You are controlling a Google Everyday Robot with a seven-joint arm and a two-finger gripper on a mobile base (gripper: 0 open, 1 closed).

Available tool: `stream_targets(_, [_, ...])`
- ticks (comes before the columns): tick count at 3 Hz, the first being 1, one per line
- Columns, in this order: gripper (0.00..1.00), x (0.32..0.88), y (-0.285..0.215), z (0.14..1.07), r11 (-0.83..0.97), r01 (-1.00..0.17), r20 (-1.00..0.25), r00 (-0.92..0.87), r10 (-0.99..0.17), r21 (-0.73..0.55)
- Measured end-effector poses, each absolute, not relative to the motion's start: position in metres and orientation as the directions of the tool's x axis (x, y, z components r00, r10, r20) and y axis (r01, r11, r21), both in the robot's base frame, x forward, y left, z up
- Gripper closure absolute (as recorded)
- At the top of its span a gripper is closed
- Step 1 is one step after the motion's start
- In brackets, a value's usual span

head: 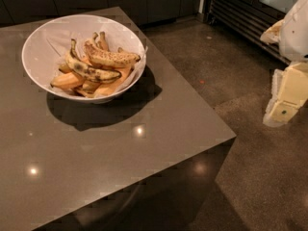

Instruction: Pick banana from white bowl

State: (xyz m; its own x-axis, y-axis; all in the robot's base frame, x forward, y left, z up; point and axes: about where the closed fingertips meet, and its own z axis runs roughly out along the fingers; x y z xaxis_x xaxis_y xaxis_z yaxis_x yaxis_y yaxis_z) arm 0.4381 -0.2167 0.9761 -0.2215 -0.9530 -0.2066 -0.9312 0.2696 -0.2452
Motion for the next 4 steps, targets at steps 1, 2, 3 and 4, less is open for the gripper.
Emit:
stream_targets(1, [0.00,0.438,-0.217,0.976,0.270,-0.931,-0.207,-0.222,-0.953,-0.245])
stream_targets(2, [0.00,0.462,-0.207,0.983,0.328,-0.919,-0.216,-0.282,-0.935,-0.218])
stream_targets(3, [0.00,0.508,-0.190,0.991,0.400,-0.901,-0.218,-0.362,-0.907,-0.170])
stream_targets(4, [0.00,0.541,-0.176,0.996,0.436,-0.885,-0.231,-0.396,-0.889,-0.160])
